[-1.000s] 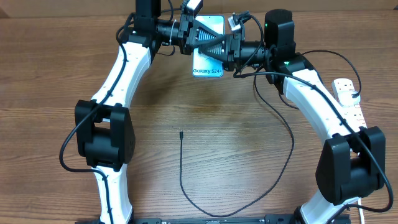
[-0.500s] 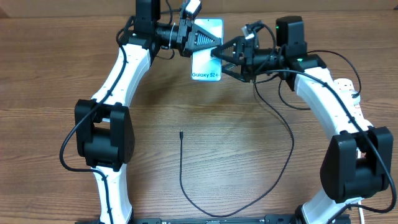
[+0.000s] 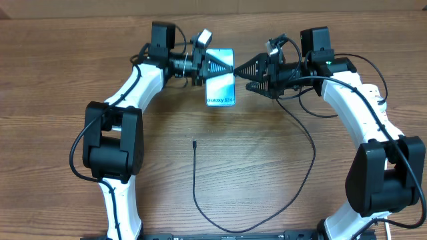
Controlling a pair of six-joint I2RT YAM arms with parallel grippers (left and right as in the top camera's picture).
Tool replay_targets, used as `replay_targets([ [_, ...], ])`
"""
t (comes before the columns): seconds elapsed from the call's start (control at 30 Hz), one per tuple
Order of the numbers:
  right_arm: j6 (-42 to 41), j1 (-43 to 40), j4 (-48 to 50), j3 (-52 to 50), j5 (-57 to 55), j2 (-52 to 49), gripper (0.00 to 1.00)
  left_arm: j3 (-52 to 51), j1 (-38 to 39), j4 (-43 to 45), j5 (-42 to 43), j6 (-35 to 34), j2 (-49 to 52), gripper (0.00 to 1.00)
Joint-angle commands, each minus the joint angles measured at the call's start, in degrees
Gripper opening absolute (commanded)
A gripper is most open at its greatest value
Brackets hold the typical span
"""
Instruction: Plug charger to phone and switch on socket
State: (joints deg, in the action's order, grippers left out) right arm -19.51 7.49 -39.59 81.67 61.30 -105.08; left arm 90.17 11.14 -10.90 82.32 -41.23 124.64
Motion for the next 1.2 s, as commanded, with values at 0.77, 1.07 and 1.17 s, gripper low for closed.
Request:
replay_targets([
  [0.77, 6.51, 0.04, -15.61, -3.41, -38.14, 0.46, 0.15, -9.03, -2.29, -13.14, -18.29, 16.24, -2.12, 0.04],
  [1.07, 6.49, 1.42, -16.35, -5.27, -38.16, 0.44, 0.04, -9.03, -4.42, -13.46, -20.41, 13.75, -2.12, 0.04],
  [1.17, 6.49, 3.15, -16.28, -5.29, -38.18, 0.44, 0.04, -9.03, -5.6, -13.81, -20.48, 13.79, -2.12, 0.04],
])
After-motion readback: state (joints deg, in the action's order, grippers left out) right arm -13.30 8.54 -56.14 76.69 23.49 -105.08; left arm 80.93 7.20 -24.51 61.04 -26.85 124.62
